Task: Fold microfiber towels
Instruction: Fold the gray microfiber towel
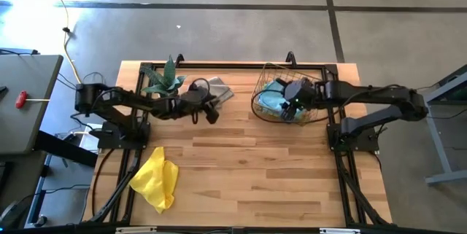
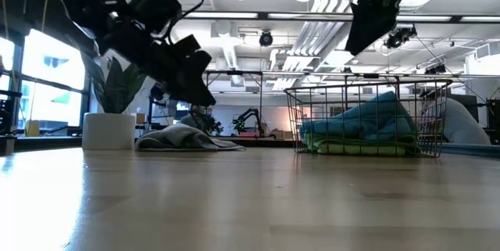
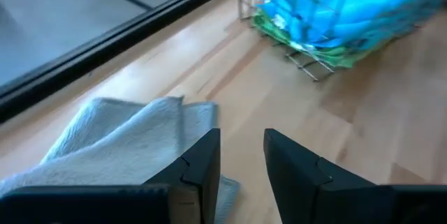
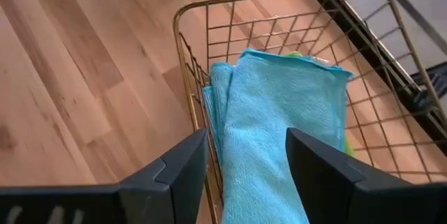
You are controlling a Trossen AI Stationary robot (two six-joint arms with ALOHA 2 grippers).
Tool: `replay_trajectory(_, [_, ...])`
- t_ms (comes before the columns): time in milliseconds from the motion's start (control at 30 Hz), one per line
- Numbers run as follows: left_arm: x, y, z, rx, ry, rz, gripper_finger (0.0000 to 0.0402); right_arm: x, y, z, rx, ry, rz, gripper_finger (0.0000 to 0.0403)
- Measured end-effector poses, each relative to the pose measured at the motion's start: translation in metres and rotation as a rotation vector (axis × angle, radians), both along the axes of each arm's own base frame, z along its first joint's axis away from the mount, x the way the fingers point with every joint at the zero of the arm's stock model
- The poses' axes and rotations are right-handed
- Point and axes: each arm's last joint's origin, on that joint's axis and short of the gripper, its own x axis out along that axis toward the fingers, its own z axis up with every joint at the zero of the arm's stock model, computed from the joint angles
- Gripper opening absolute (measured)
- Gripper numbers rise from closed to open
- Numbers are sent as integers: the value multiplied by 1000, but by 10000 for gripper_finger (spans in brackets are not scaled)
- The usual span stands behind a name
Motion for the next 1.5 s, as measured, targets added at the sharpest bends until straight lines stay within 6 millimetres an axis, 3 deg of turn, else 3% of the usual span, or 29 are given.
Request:
replay_trajectory(300, [2,17,-29,-55,138,74,101,5,2,-8,-15,-35,9,188])
replay_trajectory(500, [17,29,-39,-61,348,159,101,6,2,-7,-19,-53,8,188])
replay_trajectory(700, [38,30,-47,-178,477,86,101,6,6,-7,-16,-53,25,188])
replay_trajectory(833, [50,10,-52,-243,481,-81,101,8,11,-6,-15,-62,50,188])
replay_trajectory(1167, [67,-79,-36,-310,406,-531,101,25,40,-10,-14,-123,176,188])
replay_trajectory(1333, [73,-114,-27,-344,309,-739,101,50,67,-30,-35,-95,298,188])
replay_trajectory(1500, [78,-136,-16,-300,291,-801,101,74,102,-62,-138,-38,428,188])
